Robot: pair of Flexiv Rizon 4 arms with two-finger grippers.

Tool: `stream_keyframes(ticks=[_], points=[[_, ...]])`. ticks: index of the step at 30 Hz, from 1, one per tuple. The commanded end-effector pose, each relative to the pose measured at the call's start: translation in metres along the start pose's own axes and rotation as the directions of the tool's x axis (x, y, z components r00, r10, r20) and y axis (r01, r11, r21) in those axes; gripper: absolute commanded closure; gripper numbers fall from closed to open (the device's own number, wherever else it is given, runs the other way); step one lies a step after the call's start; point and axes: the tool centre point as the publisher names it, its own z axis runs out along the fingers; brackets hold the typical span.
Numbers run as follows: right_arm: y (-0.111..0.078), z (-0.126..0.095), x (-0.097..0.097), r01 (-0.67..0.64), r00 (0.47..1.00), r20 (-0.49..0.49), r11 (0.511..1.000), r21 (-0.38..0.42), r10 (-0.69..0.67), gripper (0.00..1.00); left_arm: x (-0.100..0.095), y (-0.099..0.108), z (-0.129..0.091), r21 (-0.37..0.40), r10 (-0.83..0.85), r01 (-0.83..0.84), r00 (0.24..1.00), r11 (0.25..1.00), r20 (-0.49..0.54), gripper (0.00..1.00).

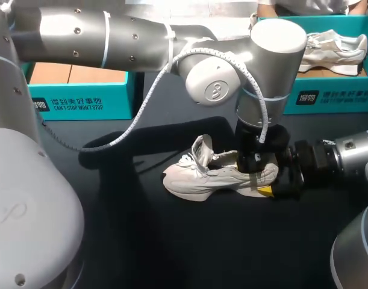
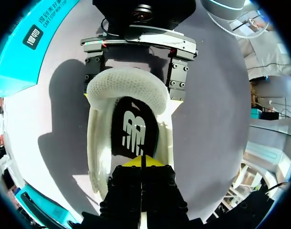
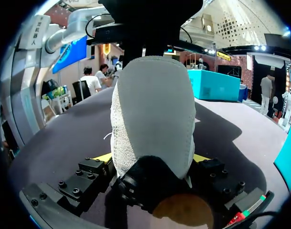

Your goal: Take the shoe out of the shoebox, open the shoe tongue, remove and reinsert the insole, then place the shoe into the shoebox

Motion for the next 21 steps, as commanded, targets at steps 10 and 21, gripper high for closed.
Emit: stream_keyframes(ticks=[10,21], points=[[-0.003,0.003,0.000,-0.001,1.000,0.003,1.000,0.004,0.001,1.00,0.005,0.006,0.012,0.010,-0.007,0.006,1.000,1.000,0.022,1.00],[-0.003,0.003,0.000,-0.001,1.000,0.003,1.000,0.004,0.001,1.00,0.001,0.007,0.030,0.014,-0.006,0.005,1.000,1.000,0.013,0.63]])
